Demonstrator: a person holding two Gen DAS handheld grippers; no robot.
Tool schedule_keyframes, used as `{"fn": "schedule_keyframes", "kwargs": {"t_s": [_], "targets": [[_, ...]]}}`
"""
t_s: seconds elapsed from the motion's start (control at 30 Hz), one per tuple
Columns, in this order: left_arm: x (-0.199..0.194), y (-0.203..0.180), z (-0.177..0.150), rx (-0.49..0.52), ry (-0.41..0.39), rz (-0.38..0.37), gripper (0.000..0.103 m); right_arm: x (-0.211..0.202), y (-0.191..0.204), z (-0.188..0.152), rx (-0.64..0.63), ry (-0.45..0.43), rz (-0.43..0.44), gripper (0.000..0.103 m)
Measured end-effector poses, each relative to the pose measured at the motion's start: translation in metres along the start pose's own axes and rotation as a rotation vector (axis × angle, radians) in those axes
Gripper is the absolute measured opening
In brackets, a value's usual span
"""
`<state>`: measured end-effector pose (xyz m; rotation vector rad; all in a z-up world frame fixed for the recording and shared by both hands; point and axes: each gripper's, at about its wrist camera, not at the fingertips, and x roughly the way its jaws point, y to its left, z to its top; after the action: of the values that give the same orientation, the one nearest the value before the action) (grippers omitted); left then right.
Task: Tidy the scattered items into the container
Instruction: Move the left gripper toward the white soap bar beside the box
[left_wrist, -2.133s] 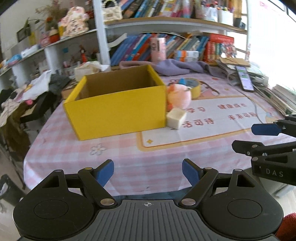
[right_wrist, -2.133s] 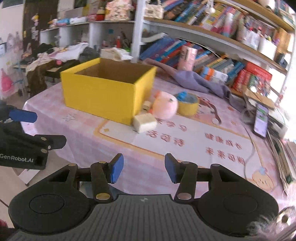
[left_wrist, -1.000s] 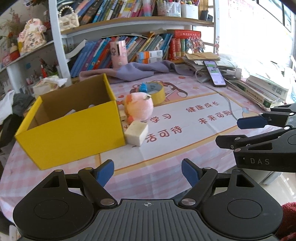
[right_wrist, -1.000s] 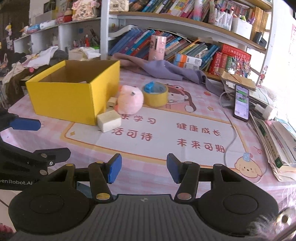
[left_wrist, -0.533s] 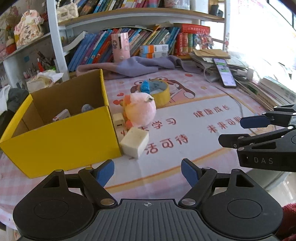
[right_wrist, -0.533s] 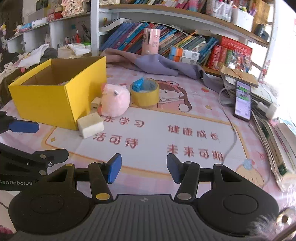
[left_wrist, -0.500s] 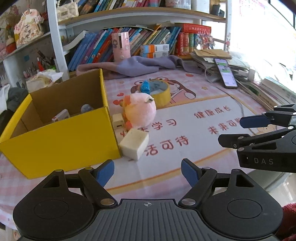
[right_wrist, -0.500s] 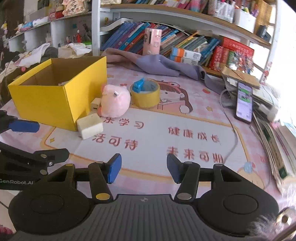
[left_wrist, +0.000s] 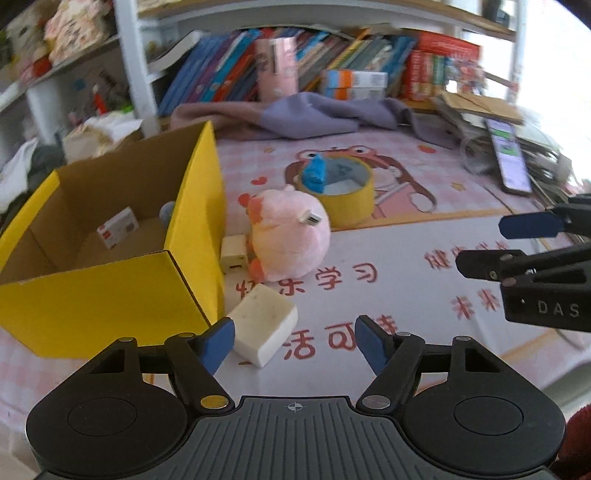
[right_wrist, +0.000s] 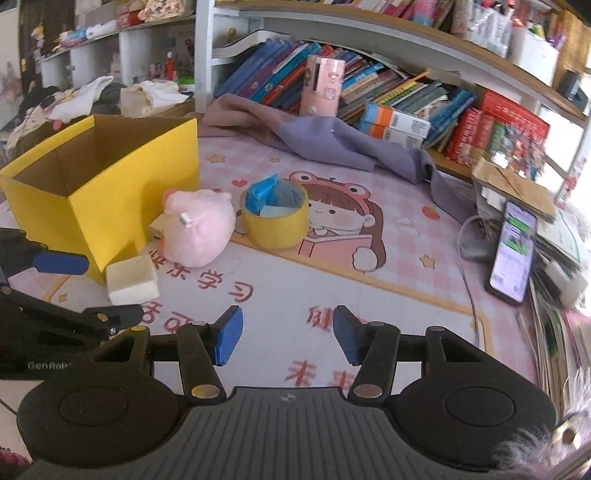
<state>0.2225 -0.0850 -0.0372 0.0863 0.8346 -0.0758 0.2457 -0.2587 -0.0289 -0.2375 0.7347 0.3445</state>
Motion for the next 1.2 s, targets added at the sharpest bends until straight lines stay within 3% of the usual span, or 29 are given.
{"fn": "schedule_keyframes", "kwargs": {"t_s": [0.17, 0.43, 0.57, 0.73, 0.87, 1.2], "targets": [[0.012, -0.004, 0.004, -0.088, 0.038, 0.059, 0.073, 0.020, -0.012, 0.010, -0.068, 0.013, 0.066, 0.052], [0.026, 0.005, 0.002, -0.342, 0.100, 0.155, 0.073, 0.049, -0.022, 0.020, -0.159, 0.042, 0.150, 0.052], [0.033, 0.004, 0.005, -0.419, 0.082, 0.210, 0.074, 0.063, -0.024, 0.028, -0.199, 0.047, 0.179, 0.053], [0.043, 0.007, 0.006, -0.529, 0.089, 0.271, 0.075, 0.082, -0.023, 0.041, -0.234, 0.034, 0.193, 0.061], [0.050, 0.009, 0.007, -0.588, 0.098, 0.298, 0.075, 0.098, -0.021, 0.052, -0.277, 0.008, 0.190, 0.082], [0.063, 0.011, 0.007, -0.651, 0.105, 0.352, 0.073, 0.150, -0.013, 0.077, -0.370, 0.005, 0.196, 0.084]]}}
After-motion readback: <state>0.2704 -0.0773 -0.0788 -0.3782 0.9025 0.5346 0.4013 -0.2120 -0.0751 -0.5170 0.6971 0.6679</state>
